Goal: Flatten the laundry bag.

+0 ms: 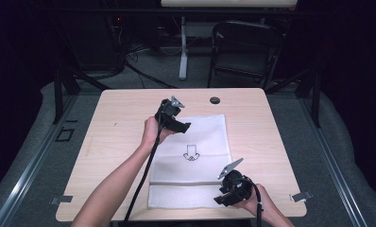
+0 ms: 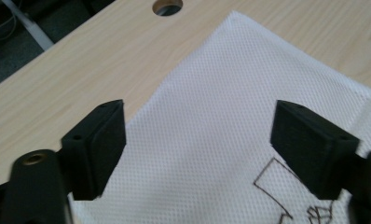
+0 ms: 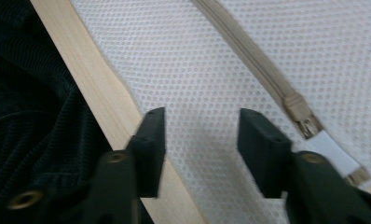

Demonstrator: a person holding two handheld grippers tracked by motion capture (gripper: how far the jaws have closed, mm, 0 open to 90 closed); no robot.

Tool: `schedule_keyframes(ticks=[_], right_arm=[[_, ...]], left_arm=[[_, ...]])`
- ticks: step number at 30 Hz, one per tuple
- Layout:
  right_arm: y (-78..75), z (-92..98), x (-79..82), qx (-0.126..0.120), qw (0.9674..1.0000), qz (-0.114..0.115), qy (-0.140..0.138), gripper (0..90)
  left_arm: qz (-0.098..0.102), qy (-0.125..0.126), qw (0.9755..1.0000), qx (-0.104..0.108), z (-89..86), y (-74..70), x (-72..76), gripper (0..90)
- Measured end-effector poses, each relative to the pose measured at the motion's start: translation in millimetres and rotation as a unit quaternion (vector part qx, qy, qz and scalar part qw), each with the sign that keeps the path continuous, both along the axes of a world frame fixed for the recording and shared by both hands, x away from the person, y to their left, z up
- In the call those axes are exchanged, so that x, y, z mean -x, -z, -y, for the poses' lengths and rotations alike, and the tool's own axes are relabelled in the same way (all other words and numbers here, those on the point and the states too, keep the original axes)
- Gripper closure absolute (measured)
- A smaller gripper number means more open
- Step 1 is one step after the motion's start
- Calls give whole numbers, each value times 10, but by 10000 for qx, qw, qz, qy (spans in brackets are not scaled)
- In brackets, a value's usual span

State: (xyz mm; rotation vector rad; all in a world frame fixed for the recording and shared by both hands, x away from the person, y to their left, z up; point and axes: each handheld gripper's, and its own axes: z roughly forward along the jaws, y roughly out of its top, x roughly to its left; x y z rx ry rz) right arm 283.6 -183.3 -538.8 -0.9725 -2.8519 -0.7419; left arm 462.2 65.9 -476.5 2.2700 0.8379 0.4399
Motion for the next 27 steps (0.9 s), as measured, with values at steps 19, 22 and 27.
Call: schedule_keyframes(ticks=[19,22,27], right_arm=[[-154,324,-81,-24,9976,389,579,59],[-174,365,-90,87,9971,416,628,62],[-183,419,-98,38,9959,471,765,77]], left_arm=[[-201,632,9976,176,-178,128,781,75],[-265,662,9973,161,-194,174,827,74],[-271,663,9972,199,-192,194,865,75]])
